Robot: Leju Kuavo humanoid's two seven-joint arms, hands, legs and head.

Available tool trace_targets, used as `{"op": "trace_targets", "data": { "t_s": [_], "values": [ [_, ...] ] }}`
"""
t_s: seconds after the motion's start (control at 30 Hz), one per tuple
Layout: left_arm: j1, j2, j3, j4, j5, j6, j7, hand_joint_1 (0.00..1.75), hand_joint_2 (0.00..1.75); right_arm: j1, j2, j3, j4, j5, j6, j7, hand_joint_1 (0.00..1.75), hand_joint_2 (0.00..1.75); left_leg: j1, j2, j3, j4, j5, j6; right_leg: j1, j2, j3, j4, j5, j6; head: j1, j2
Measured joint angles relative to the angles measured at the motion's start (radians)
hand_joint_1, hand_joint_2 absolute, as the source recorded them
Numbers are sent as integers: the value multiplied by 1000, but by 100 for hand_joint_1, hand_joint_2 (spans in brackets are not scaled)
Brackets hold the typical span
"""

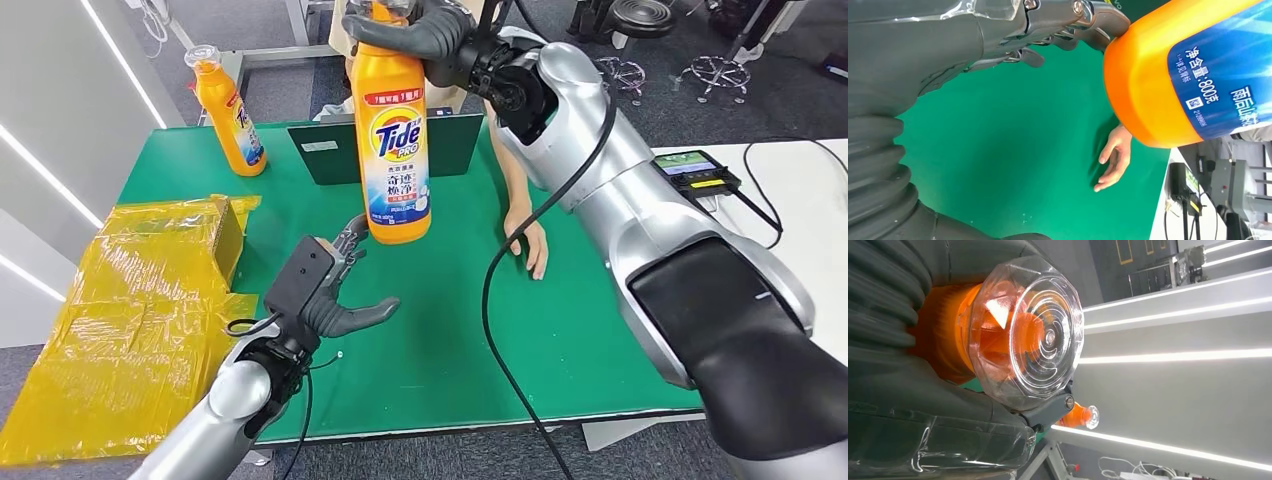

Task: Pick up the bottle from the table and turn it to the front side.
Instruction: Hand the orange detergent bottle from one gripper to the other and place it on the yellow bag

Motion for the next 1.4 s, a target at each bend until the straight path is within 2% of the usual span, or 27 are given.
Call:
{"op": "trace_targets", "data": {
  "t_s": [0.27, 0.53, 0.8, 1.13, 1.17, 1.27, 1.3, 1.4],
  "values": [
    [-79, -5, -5, 84, 1, -3, -1, 0, 175, 12, 6, -15, 27, 41, 5, -17, 175, 175, 0, 0, 0, 0, 0, 0, 0, 0, 0, 0, 0, 0, 0, 0],
    [-169, -1, -7, 179, -18, -5, -2, 0, 175, 66, 11, -22, 28, 79, 0, -7, 175, 175, 0, 0, 0, 0, 0, 0, 0, 0, 0, 0, 0, 0, 0, 0],
    [-211, 1, -6, 252, -36, 19, -10, 0, 175, 93, 14, -24, 28, 95, 8, 12, 175, 175, 0, 0, 0, 0, 0, 0, 0, 0, 0, 0, 0, 0, 0, 0],
    [-217, 1, 5, 284, 2, -1, -1, 0, 175, 103, 28, -24, 29, 98, 16, 24, 175, 175, 0, 0, 0, 0, 0, 0, 0, 0, 0, 0, 0, 0, 0, 0],
    [-214, 0, 6, 284, 9, -6, 2, 28, 175, 105, 32, -24, 30, 98, 17, 24, 175, 175, 0, 0, 0, 0, 0, 0, 0, 0, 0, 0, 0, 0, 0, 0],
    [-207, -9, 7, 284, 20, -19, 15, 159, 175, 111, 43, -24, 31, 98, 17, 24, 175, 175, 0, -1, 0, 0, 0, 0, 0, 0, 0, 0, 0, 0, 0, 0],
    [-205, -13, 6, 284, 21, -25, 20, 175, 175, 113, 47, -24, 31, 98, 16, 24, 175, 175, 0, -1, 0, 0, 0, 0, 0, 0, 0, 0, 0, 0, 0, 0],
    [-203, -32, 5, 284, 23, -43, 38, 175, 175, 117, 54, -25, 21, 98, 9, 26, 175, 175, 0, -1, -1, 0, 0, 0, 0, -1, 0, 0, 0, 0, 0, 0]
  ]
}}
